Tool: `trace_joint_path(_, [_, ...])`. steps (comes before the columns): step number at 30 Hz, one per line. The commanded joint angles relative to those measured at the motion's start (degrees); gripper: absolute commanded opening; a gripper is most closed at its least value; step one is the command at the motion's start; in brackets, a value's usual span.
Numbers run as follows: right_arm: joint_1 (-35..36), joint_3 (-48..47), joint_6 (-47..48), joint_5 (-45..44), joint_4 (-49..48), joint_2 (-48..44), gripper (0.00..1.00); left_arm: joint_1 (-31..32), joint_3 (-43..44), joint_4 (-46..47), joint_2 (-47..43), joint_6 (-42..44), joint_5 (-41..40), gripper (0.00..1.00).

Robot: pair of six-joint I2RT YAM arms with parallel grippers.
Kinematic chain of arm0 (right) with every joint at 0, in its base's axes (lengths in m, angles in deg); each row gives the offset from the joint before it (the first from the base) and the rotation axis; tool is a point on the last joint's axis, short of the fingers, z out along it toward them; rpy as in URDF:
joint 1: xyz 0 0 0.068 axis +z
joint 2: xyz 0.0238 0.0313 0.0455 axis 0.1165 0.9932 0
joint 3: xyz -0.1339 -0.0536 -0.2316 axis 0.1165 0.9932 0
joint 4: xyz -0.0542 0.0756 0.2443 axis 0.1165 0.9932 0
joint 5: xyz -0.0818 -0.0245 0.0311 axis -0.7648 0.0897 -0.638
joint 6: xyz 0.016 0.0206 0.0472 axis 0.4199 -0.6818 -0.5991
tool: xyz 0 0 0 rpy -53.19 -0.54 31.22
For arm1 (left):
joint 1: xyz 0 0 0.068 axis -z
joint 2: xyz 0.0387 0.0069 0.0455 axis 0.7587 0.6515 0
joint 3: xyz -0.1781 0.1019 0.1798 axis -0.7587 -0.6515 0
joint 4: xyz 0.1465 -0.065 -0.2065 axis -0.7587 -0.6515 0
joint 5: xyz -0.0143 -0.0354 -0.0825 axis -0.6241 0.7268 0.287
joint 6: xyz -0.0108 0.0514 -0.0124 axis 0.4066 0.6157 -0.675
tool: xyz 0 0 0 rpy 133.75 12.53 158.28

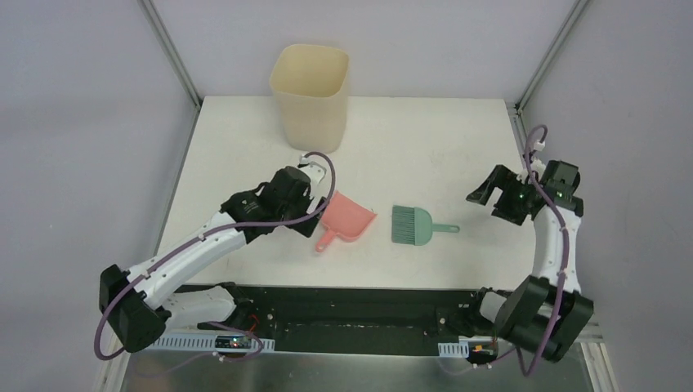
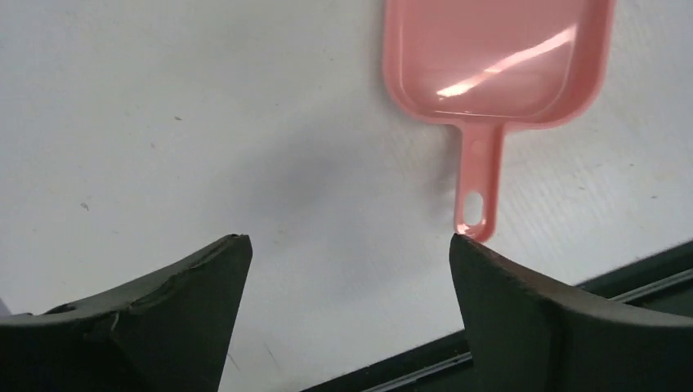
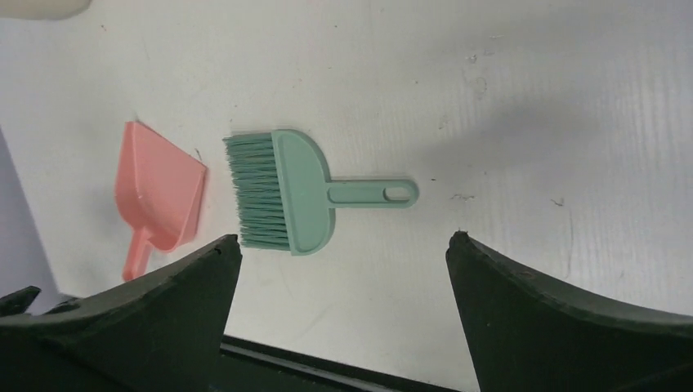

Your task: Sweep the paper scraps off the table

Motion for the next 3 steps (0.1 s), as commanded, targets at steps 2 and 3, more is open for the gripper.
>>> trace_joint_path(2, [-0.27,8.13,0.49,-1.92,-12.21,-12.94,0.99,-2.73,-7.54,17.53,-3.08,1.55,-8.63,0.99])
trace_joint_path(3, [-0.27,7.97,0.46,-0.86,-12.08,-13.9,0.99,-3.36,-8.5,18.58,-3.03,0.61,-9.36,0.99])
